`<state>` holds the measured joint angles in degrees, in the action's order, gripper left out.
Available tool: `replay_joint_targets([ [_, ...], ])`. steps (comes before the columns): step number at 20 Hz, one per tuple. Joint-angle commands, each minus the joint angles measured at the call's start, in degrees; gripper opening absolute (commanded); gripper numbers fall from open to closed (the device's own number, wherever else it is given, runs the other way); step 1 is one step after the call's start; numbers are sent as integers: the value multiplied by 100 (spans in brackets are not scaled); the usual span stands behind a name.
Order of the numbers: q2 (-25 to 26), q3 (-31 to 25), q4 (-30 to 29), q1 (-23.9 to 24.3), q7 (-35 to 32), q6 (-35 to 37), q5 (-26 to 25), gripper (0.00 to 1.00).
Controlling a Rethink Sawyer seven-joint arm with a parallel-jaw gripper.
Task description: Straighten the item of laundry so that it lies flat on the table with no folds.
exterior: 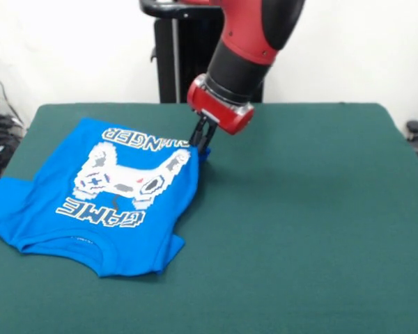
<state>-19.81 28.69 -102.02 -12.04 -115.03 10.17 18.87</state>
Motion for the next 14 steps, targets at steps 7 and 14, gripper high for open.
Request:
replay_joint_targets([
  [7,676,-44,107,-118,-1168,-537,185,100],
  [14,526,-318,1,107,-1094,-584,114,100],
])
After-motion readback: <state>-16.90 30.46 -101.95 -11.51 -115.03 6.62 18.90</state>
